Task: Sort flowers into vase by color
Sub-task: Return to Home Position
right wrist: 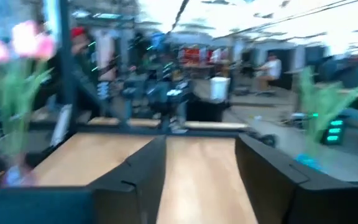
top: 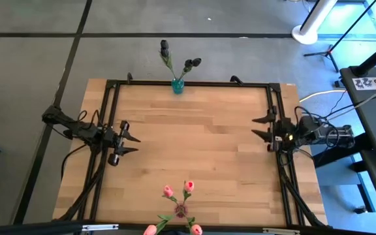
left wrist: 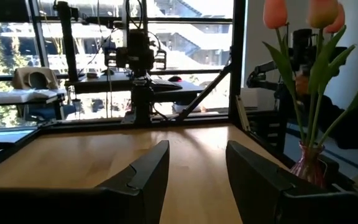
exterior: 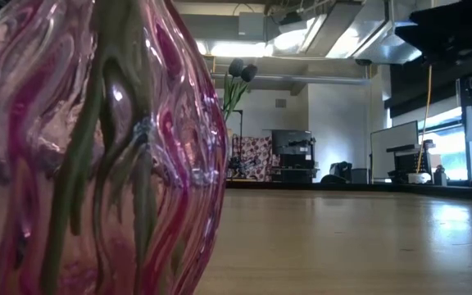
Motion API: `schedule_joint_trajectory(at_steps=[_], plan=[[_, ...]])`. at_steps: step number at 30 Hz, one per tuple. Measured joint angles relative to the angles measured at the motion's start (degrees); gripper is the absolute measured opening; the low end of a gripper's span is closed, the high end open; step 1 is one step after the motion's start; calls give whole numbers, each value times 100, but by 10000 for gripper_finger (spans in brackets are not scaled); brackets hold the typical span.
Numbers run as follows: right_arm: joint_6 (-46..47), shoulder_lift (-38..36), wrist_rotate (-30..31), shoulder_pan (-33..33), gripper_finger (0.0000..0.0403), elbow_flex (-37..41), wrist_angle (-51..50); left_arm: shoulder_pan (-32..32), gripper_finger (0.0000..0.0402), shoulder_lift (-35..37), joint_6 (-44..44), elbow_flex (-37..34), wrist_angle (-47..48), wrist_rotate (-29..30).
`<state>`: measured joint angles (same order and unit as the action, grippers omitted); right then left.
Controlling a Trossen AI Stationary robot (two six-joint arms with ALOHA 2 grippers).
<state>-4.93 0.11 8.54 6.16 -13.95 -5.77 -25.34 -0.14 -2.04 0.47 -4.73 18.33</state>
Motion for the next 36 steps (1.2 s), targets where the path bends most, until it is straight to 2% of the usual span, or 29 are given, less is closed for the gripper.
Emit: schedule_joint_trajectory(at_steps=[3,7,9,12,14,17,21,27,31,36], plan=[[120,11,-706,-253,161,120,-7,0,155,0,-9,0,13,-2],[657,51,-1169,-650,103,494,-17,0,155,0,-8,0,22,-2],[882,45,-1549,-841,74,667,315,2,155,0,-5,0,26,-4],[1061,46,-1777,-1101,31,930,562,2,155,0,19,0,37,-4],[1077,45,-1693,-1253,9,942,435,2,155,0,20,0,35,-4],[1036,5,-1510,-1282,9,791,93,2,155,0,22,0,37,-9],[767,8,-694,-1062,5,802,-16,4,155,-1,22,0,41,-14],[632,7,-241,-314,3,858,38,4,155,-2,26,0,42,-15],[480,10,-229,162,3,1279,713,4,155,0,28,0,42,-17],[43,60,-454,514,3,1322,755,3,155,0,33,0,42,-15]])
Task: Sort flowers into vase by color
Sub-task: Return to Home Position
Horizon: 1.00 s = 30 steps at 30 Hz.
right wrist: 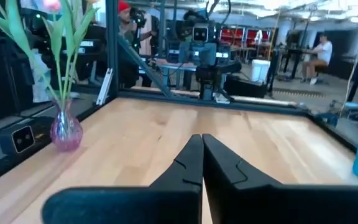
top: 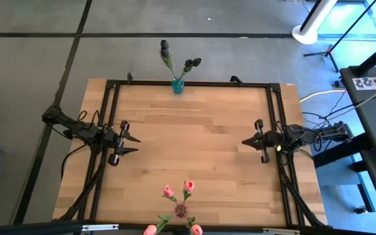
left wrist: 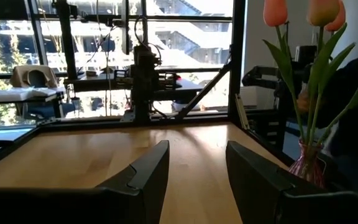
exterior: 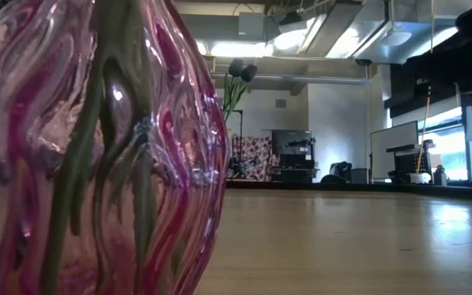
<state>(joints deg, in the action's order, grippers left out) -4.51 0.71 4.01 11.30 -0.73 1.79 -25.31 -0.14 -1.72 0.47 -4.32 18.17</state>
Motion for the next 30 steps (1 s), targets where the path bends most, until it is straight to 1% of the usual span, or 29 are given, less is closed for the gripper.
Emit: schedule_joint_trajectory(at_steps=[3,8,30], plan=[[-166,-7,38,36,6,2,8,1,155,0,0,0,0,0],[144,-7,-29,36,13,5,-7,1,155,0,0,-1,-2,-1],[124,-7,-56,33,14,22,-12,1,155,0,-2,0,-1,0]])
